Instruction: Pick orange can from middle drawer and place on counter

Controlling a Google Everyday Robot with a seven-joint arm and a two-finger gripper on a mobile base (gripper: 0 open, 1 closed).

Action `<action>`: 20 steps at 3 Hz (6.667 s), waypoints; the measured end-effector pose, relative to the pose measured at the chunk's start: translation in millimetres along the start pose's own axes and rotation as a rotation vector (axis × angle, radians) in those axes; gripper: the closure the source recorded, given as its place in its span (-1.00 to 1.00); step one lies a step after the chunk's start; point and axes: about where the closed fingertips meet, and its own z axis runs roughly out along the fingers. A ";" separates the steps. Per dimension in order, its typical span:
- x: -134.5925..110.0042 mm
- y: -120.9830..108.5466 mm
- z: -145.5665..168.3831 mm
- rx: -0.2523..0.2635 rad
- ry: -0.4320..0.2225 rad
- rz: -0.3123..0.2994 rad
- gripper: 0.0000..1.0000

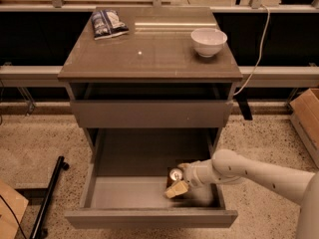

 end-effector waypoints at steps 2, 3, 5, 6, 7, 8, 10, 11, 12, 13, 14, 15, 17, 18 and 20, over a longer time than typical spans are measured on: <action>-6.3 6.7 -1.1 -0.011 -0.035 0.001 0.28; -12.3 8.8 -12.0 0.003 -0.009 0.009 0.75; -63.7 18.8 -105.8 0.009 -0.020 -0.063 1.00; -96.1 22.7 -167.6 0.065 0.011 -0.149 1.00; -162.8 18.0 -255.8 0.195 0.056 -0.297 1.00; -214.1 10.9 -307.4 0.305 0.086 -0.394 1.00; -293.5 -7.7 -361.4 0.454 0.095 -0.515 1.00; -299.0 -17.7 -369.9 0.506 0.094 -0.509 1.00; -312.0 -29.2 -378.7 0.539 0.053 -0.517 1.00; -329.2 -35.3 -378.7 0.522 -0.023 -0.520 1.00; -351.7 -41.0 -372.4 0.459 -0.148 -0.519 1.00; -379.1 -44.4 -365.5 0.383 -0.250 -0.530 1.00; -422.8 -55.3 -342.8 0.266 -0.349 -0.566 1.00; -429.9 -69.7 -321.8 0.215 -0.334 -0.543 1.00; -422.0 -87.1 -309.0 0.171 -0.205 -0.515 1.00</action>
Offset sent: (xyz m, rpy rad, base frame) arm -0.0039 0.0024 0.0123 0.0499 -0.0163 -0.0130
